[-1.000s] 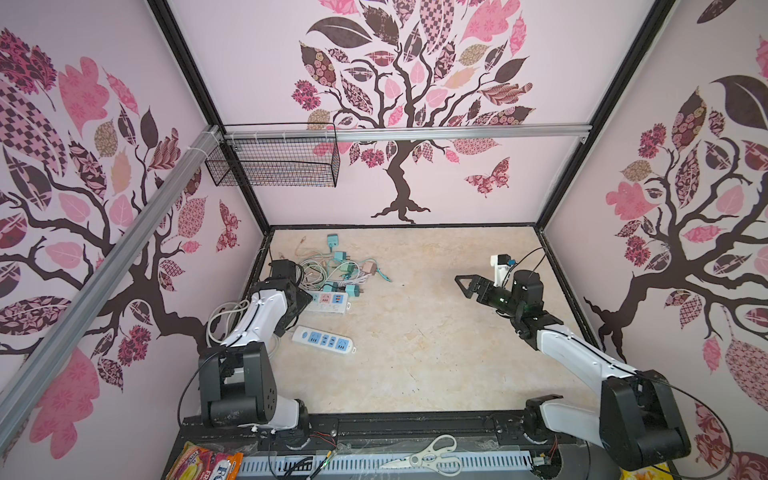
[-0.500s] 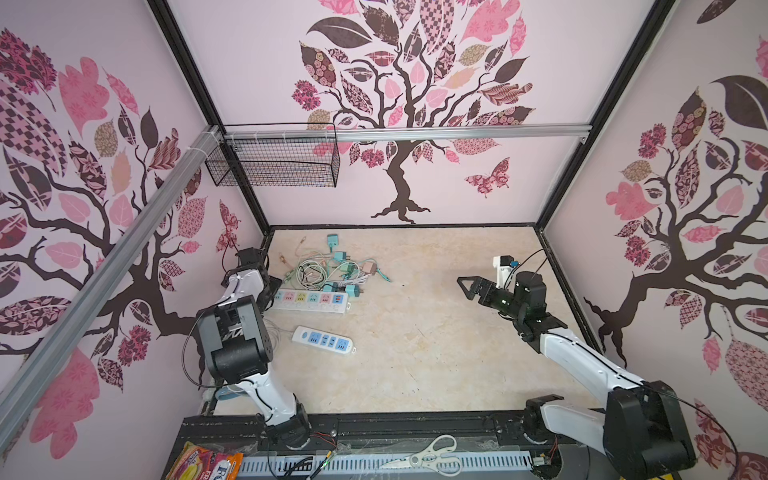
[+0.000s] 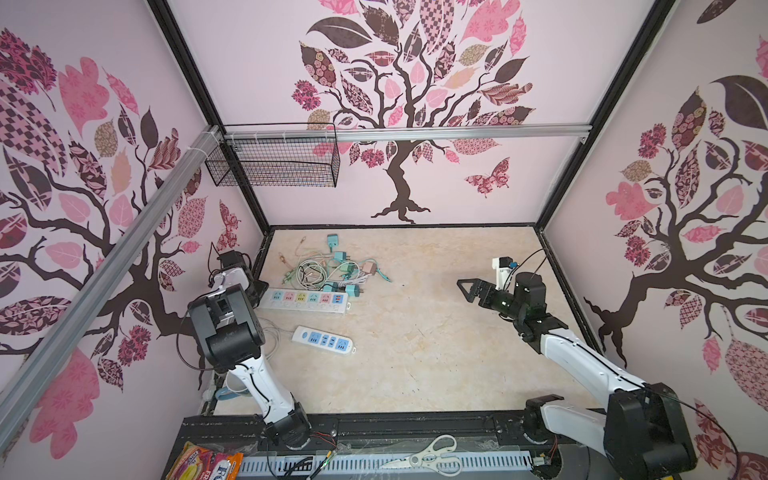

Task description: Insert the plug

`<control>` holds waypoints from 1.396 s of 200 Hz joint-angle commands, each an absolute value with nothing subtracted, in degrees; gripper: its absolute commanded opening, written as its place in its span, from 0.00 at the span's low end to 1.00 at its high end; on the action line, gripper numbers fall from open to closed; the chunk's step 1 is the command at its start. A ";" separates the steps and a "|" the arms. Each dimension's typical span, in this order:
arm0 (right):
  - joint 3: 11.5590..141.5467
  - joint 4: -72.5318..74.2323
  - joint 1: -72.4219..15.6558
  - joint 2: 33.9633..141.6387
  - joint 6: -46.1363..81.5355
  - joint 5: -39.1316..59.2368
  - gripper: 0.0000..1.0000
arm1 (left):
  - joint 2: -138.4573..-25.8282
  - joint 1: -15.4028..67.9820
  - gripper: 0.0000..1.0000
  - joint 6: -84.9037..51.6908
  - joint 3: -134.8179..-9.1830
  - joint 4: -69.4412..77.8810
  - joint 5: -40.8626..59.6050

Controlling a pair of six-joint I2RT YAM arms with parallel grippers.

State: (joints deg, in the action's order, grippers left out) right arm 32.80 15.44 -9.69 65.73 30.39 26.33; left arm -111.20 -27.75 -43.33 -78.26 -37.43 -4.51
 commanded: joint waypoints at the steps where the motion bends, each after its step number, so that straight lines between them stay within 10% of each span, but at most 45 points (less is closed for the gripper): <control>1: 33.07 15.10 -9.93 63.63 29.59 25.58 1.00 | -112.94 -26.26 0.76 -42.12 -78.73 -36.16 0.16; 198: 32.62 21.05 -10.68 68.78 30.47 28.97 1.00 | -97.44 -2.29 0.67 -42.09 -59.23 -35.69 -0.36; 279: 51.04 14.58 -42.92 94.57 -14.45 19.35 1.00 | -89.22 -13.36 0.86 -45.03 -60.36 -30.45 -3.73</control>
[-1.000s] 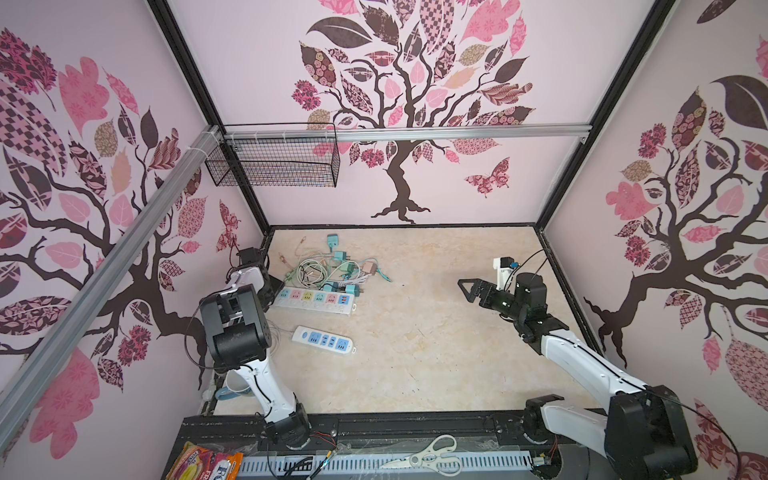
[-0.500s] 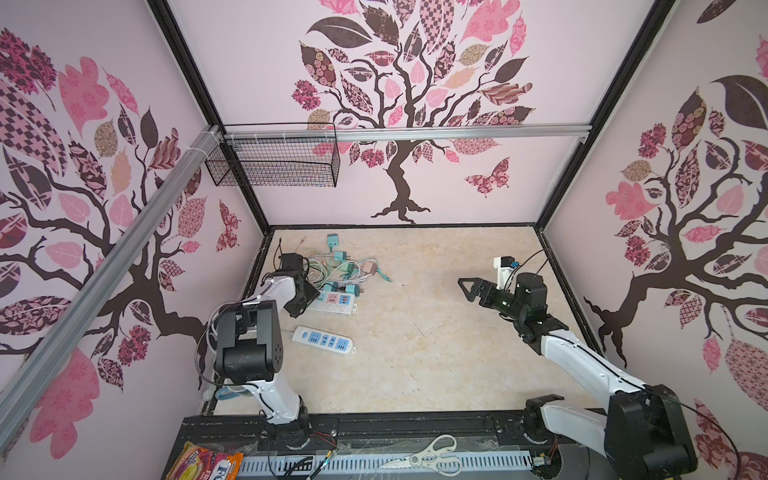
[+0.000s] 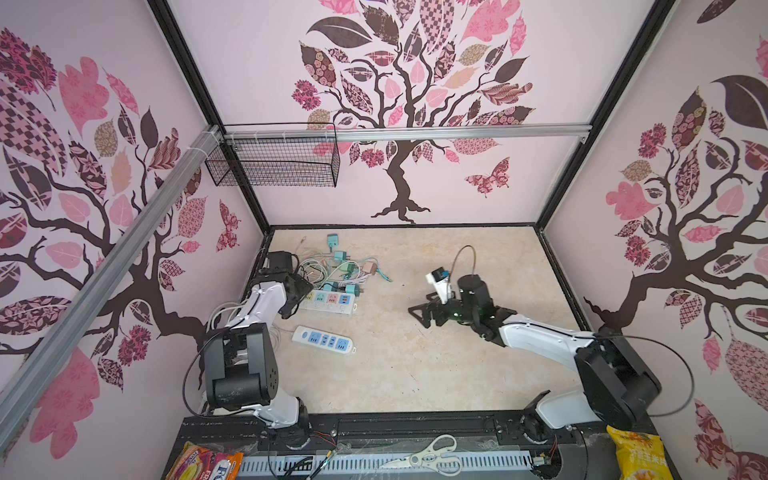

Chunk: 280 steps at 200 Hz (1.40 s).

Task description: Insert the plug

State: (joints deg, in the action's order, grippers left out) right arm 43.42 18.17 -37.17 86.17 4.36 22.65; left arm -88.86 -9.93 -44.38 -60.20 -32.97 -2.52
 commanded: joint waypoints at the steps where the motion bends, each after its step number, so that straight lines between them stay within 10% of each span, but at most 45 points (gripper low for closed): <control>1: 51.45 14.45 -43.08 94.97 -14.78 19.39 1.00 | -89.34 -13.54 0.86 -44.97 -60.59 -30.52 -3.80; 108: 87.57 -1.82 -47.79 124.85 -33.33 20.07 1.00 | -108.04 -28.13 0.98 -37.53 -76.73 -30.41 7.39; 186: 79.99 0.98 -47.81 120.70 -34.01 17.76 1.00 | -110.21 -26.25 0.48 -37.44 -74.64 -31.73 8.00; 280: 70.49 2.02 -45.55 113.08 -30.95 16.37 1.00 | -102.22 -12.18 0.41 -38.75 -61.90 -29.21 7.83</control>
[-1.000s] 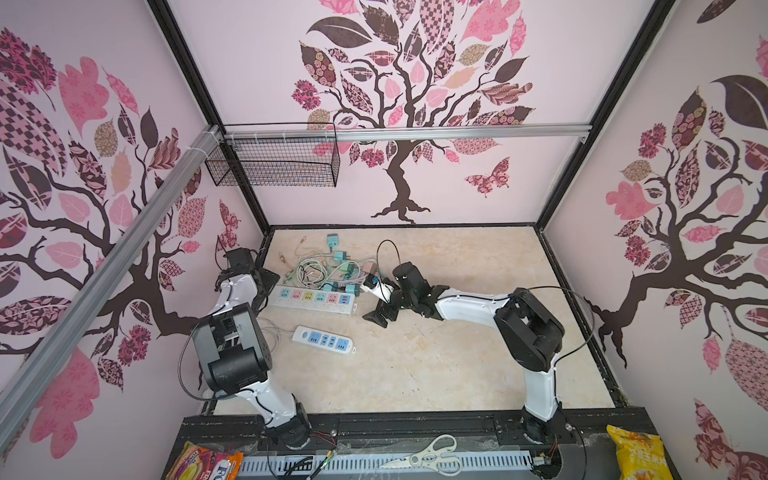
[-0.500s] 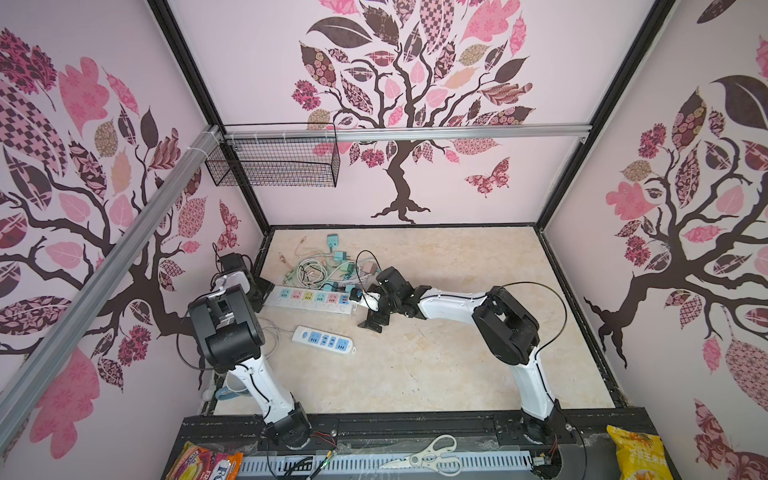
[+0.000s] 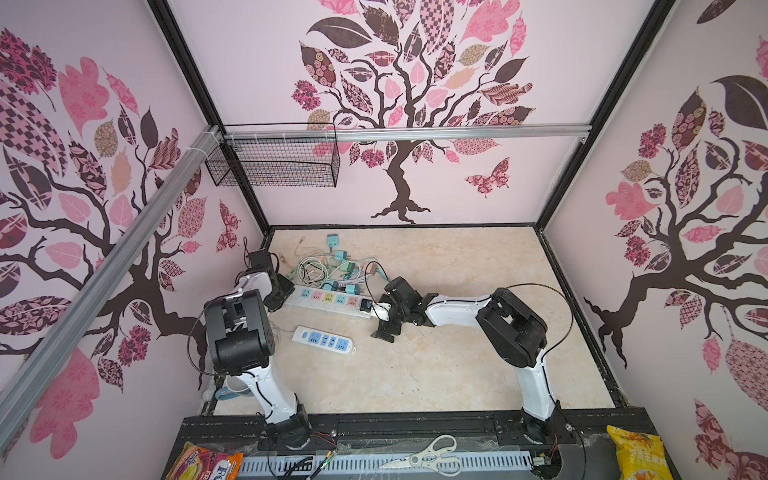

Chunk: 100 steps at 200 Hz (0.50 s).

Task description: Insert the plug

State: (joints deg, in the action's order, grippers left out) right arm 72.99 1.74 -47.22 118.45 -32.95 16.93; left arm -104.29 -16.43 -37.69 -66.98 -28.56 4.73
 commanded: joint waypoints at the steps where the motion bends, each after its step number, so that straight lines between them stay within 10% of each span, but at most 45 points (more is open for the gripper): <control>1: 70.31 2.11 -45.45 112.92 -30.86 16.36 1.00 | -102.04 -11.98 0.41 -38.76 -61.75 -29.15 7.78; 100: 65.72 -0.82 -36.05 108.14 -32.72 13.11 1.00 | -98.37 1.26 0.42 -38.88 -56.85 -30.90 4.35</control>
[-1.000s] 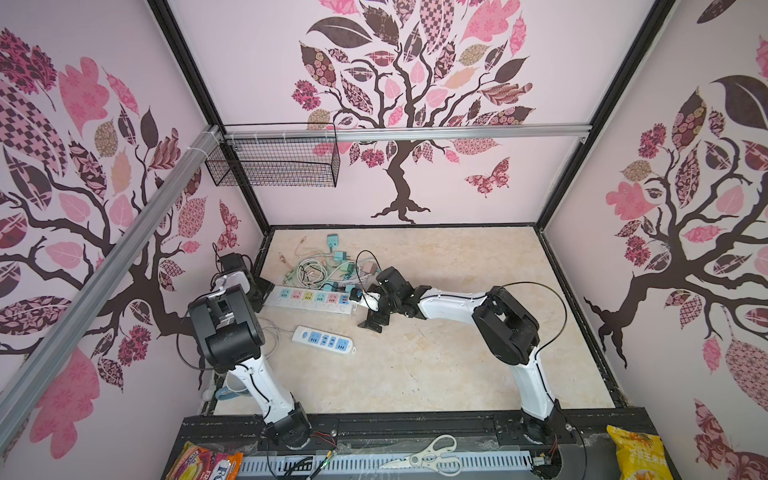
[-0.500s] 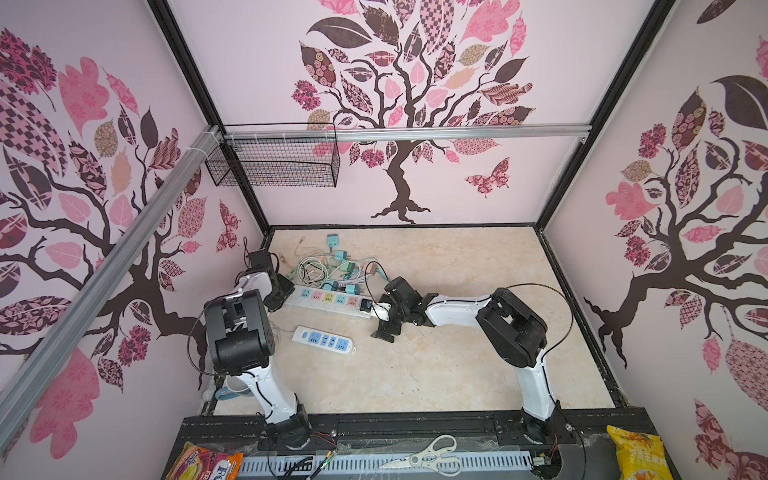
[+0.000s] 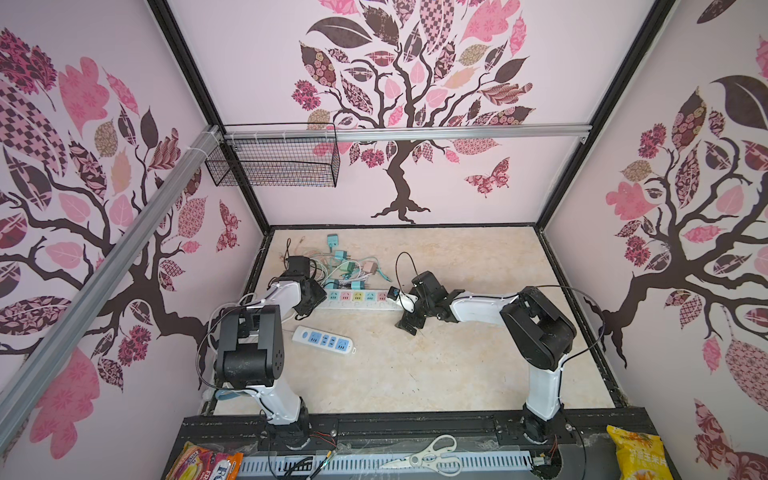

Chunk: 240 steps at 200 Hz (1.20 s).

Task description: Insert the plug

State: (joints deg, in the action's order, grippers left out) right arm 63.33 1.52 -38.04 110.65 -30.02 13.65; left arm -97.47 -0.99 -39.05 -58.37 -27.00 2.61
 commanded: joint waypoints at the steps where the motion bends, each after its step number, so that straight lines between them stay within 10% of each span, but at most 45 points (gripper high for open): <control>1: 65.82 -0.98 -35.95 108.25 -32.88 13.11 1.00 | -98.41 1.29 0.42 -38.86 -56.86 -30.92 4.37; 170: 91.88 -27.66 -37.08 128.63 -49.51 19.60 1.00 | -99.44 3.36 0.44 -38.27 -57.26 -31.54 5.45; 240: 92.48 -33.68 -34.07 128.07 -52.56 15.05 0.76 | -98.71 7.21 0.47 -38.98 -57.63 -32.80 5.21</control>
State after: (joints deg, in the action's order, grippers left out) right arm 92.23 -27.53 -36.03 126.06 -49.82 18.31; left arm -97.49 4.21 -38.87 -58.41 -27.86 3.05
